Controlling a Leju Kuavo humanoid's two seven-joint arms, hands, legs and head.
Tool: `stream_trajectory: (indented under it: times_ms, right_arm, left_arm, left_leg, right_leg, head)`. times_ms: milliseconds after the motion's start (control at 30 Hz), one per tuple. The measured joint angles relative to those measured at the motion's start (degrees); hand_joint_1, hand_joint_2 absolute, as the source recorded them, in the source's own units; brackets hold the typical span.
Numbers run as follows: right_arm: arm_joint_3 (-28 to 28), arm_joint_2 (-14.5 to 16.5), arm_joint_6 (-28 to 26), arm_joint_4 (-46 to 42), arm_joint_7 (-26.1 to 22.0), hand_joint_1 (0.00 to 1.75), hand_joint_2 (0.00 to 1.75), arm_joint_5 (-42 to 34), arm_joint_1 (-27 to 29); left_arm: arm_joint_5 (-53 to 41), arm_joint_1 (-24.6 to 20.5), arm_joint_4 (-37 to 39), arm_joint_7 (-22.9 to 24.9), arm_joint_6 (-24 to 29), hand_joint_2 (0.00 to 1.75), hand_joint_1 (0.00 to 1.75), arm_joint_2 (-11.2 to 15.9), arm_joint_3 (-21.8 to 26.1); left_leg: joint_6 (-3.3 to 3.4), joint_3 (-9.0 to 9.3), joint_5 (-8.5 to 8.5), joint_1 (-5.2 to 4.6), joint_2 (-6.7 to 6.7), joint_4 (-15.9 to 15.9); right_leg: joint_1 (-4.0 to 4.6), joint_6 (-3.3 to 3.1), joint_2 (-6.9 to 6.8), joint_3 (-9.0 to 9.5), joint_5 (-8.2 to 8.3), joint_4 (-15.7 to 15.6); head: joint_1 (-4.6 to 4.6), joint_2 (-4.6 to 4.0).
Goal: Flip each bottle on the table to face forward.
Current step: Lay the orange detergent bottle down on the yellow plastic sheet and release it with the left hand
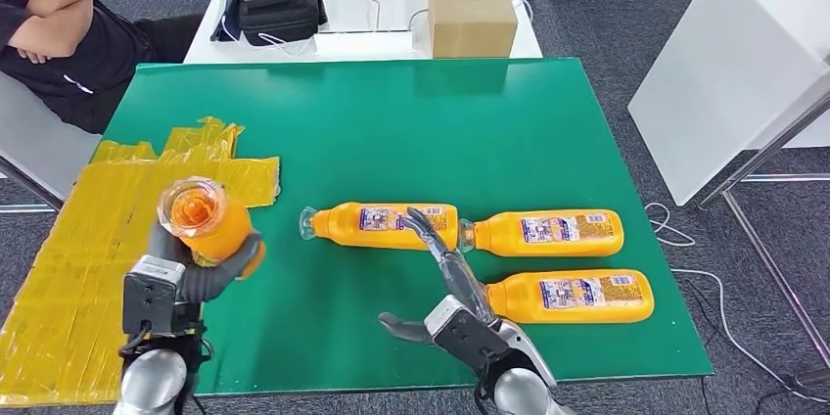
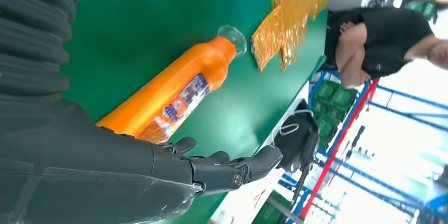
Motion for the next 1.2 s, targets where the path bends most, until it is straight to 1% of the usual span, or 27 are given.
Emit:
stream_trajectory:
  times_ms: [100, 233, 300, 367, 400, 467, 567, 667, 1000, 1200]
  right_arm:
    - [-1.31, -0.2, 0.58, -1.34, 0.09, 0.0, 0.0, 0.0, 1.12]
    - [-2.4, -0.2, 1.92, -2.4, 0.44, 0.0, 0.0, -0.06, 1.68]
    - [-2.82, -0.16, 3.04, -2.58, 1.0, 0.0, 0.0, -0.36, 1.53]
    - [-3.03, 0.02, 4.11, -2.59, 1.59, 0.0, 0.0, -0.81, 0.9]
    - [-3.04, 0.17, 4.46, -2.57, 1.81, 0.0, 0.0, -0.97, 0.5]
    - [-3.05, 0.47, 4.87, -2.5, 2.13, 0.0, 0.0, -1.19, -0.23]
    - [-3.06, 0.69, 5.06, -2.42, 2.39, 0.0, 0.0, -1.39, -0.76]
    - [-3.06, 0.77, 5.09, -2.39, 2.54, 0.0, 0.0, -1.49, -0.99]
    - [-3.03, 1.01, 5.33, -1.86, 3.44, 0.0, 0.0, -1.23, -1.56]
    - [-3.0, 1.1, 5.45, -1.52, 3.61, 0.0, 0.0, -1.05, -1.74]
  left_arm:
    - [-12.1, -2.19, -1.23, 2.9, 1.68, 1.75, 1.75, 1.66, 2.2]
    - [-27.59, -3.88, -1.58, 7.27, 0.67, 1.75, 1.75, 3.29, 2.32]
    - [-37.63, -4.41, -0.73, 9.83, -0.64, 1.75, 1.75, 4.18, 0.88]
    - [-48.8, -4.95, 1.64, 13.12, -0.86, 1.75, 1.75, 5.2, -1.77]
    - [-53.15, -5.13, 3.25, 14.66, -0.26, 1.75, 1.75, 5.66, -3.22]
    - [-59.03, -5.35, 6.6, 17.3, 1.62, 1.75, 1.75, 6.5, -5.9]
    - [-62.81, -5.5, 10.46, 19.5, 3.39, 1.75, 1.75, 7.52, -8.21]
    - [-64.88, -5.61, 12.99, 20.22, 3.07, 1.75, 1.75, 8.42, -8.9]
    - [-67.34, -5.87, 21.08, 21.21, 1.28, 1.75, 1.75, 10.64, -9.5]
    - [-67.62, -6.32, 23.55, 21.59, 1.28, 1.75, 1.75, 11.2, -9.52]
  left_leg:
    - [-0.01, 0.01, 0.01, 0.01, 0.0, 0.0]
    - [0.0, 0.03, 0.01, 0.0, 0.01, 0.0]
    - [0.0, 0.04, 0.02, -0.01, 0.01, 0.0]
    - [0.01, 0.04, 0.02, -0.04, 0.0, 0.0]
    - [0.01, 0.04, 0.02, -0.05, 0.01, 0.0]
    - [0.01, 0.04, 0.01, -0.06, 0.02, 0.0]
    - [0.01, 0.03, 0.01, -0.05, 0.02, 0.0]
    - [0.0, 0.02, 0.0, -0.03, 0.02, 0.0]
    - [-0.01, 0.02, 0.01, -0.01, 0.02, 0.0]
    - [0.0, 0.0, 0.01, -0.02, 0.01, 0.0]
  right_leg:
    - [0.01, 0.0, 0.0, 0.01, 0.0, 0.0]
    - [-0.02, 0.0, 0.01, 0.03, 0.0, 0.0]
    - [-0.05, 0.0, 0.0, 0.03, 0.0, -0.01]
    - [-0.08, 0.01, 0.0, 0.04, 0.01, -0.01]
    - [-0.09, 0.01, 0.01, 0.04, 0.01, -0.01]
    - [-0.09, 0.01, 0.03, 0.03, 0.01, -0.01]
    - [-0.07, 0.01, 0.03, 0.02, 0.01, 0.0]
    - [-0.03, 0.01, 0.03, 0.01, 0.0, 0.0]
    - [-0.01, 0.0, 0.02, 0.02, 0.0, 0.01]
    - [-0.02, 0.01, 0.02, 0.02, 0.0, 0.01]
  head:
    - [0.01, 0.0]
    - [0.01, 0.0]
    - [0.01, 0.0]
    - [0.02, 0.0]
    - [0.02, 0.0]
    - [0.01, 0.0]
    - [0.01, 0.0]
    - [0.0, 0.0]
    - [0.0, 0.0]
    - [0.0, 0.0]
